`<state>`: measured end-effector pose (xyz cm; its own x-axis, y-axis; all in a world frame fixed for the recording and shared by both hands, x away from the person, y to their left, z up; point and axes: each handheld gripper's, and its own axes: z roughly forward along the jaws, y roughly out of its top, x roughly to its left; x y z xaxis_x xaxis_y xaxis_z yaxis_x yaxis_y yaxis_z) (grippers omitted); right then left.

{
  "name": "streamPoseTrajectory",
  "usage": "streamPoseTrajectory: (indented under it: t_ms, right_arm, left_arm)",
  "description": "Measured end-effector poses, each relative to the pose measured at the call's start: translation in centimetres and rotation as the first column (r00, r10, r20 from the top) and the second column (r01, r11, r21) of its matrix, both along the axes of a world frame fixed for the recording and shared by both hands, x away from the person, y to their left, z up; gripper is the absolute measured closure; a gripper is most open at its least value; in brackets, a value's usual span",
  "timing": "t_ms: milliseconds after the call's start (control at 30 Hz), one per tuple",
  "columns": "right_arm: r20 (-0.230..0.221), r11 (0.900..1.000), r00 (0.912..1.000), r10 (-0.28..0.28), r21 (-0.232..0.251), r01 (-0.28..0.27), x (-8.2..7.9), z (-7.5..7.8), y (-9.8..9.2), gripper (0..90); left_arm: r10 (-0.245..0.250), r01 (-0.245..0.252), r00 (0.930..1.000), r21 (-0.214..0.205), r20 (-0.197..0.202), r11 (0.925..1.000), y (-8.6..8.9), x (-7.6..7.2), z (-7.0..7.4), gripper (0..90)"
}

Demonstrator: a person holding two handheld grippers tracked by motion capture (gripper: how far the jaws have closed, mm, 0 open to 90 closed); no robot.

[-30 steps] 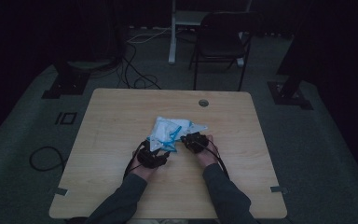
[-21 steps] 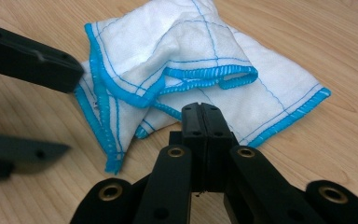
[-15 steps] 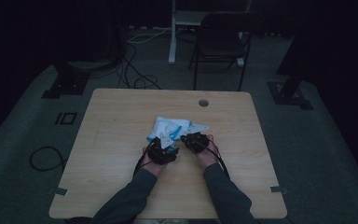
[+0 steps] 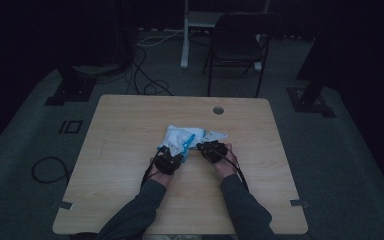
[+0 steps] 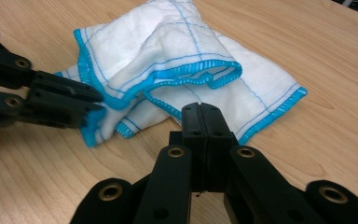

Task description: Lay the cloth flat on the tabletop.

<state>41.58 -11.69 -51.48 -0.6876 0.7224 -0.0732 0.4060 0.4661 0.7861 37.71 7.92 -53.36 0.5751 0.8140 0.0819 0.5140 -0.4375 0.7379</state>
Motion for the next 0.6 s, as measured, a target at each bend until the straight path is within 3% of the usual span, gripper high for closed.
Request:
streamPoseTrajectory:
  t_ms: [300,600]
  right_arm:
    - [0.005,0.9998,0.9998,-0.020,-0.003,0.020,0.0,0.2,-1.0,90.0]
    - [0.013,0.9985,0.9986,-0.052,-0.014,0.052,0.2,0.5,-2.8,90.0]
  left_arm:
    - [0.045,-0.044,0.9989,-0.060,0.010,0.9972,2.6,-0.6,1.3,87.6]
    - [0.116,-0.115,0.9933,-0.074,0.005,0.9906,6.3,-0.8,1.5,87.7]
